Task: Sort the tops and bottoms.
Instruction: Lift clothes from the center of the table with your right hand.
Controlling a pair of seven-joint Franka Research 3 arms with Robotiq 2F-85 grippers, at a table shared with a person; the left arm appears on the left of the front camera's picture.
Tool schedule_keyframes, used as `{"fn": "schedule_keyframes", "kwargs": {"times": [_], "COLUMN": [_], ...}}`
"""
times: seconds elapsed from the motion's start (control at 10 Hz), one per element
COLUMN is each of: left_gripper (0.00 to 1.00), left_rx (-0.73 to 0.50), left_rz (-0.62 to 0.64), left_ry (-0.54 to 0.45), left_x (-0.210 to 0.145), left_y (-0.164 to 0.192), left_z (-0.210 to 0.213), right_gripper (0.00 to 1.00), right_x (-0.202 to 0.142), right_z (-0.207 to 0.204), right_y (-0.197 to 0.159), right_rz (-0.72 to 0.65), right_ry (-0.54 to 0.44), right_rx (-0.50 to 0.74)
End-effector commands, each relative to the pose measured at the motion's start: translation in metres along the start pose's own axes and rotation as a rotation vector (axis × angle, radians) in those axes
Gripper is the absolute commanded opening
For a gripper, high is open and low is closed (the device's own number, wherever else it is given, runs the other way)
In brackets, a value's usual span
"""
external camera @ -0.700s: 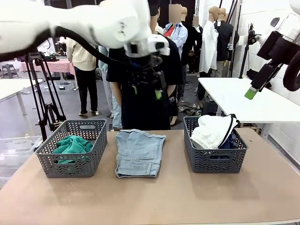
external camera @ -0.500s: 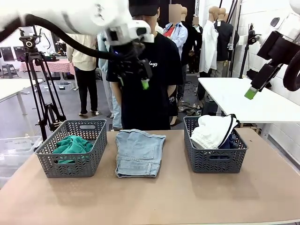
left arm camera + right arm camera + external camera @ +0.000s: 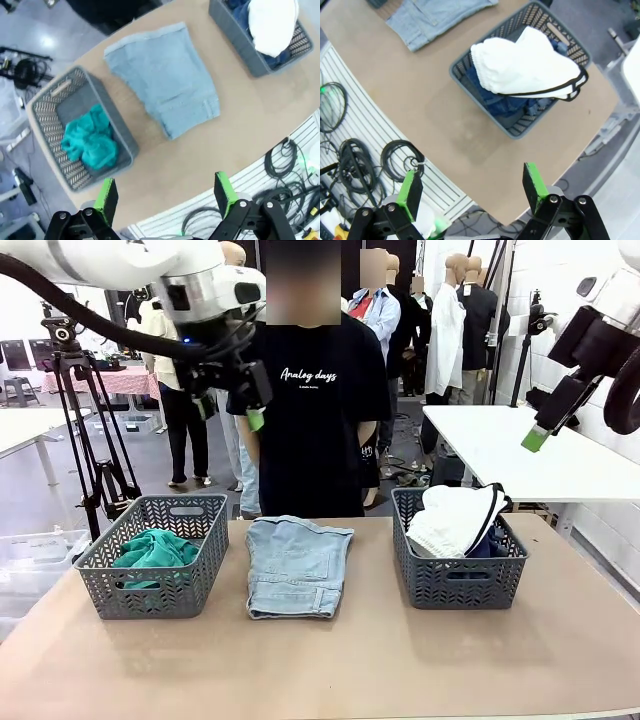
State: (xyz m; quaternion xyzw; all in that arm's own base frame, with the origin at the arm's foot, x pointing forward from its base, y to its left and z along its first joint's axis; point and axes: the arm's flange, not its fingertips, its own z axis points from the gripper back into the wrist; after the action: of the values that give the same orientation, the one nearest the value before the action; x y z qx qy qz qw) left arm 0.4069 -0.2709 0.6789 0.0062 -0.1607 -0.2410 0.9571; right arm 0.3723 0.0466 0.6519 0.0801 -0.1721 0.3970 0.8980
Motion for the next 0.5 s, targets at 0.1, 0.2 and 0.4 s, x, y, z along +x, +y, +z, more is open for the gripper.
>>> {"fn": "schedule_keyframes", "kwargs": {"times": [0.1, 0.2, 0.4], "left_gripper": [1.0, 1.0, 1.0], "left_rx": [0.038, 0.042, 0.025], "left_rz": [0.15, 0.207, 0.245], "left_ry": [0.003, 0.023, 0.0], "left_x": [-0.042, -0.051, -0.066], "left_y": [0.022, 0.03, 0.037], "left_z": [-0.004, -0.015, -0.015], "right_gripper": [1.0, 1.0, 1.0], "right_x": [0.002, 0.002, 0.002], "right_z": [-0.001, -0.001, -0.001], "right_y": [0.001, 0.001, 0.001], "right_rz": [-0.011, -0.011, -0.011], "right_ry": [0.0, 0.0, 0.0], "right_rx": [0.001, 0.001, 0.001]}}
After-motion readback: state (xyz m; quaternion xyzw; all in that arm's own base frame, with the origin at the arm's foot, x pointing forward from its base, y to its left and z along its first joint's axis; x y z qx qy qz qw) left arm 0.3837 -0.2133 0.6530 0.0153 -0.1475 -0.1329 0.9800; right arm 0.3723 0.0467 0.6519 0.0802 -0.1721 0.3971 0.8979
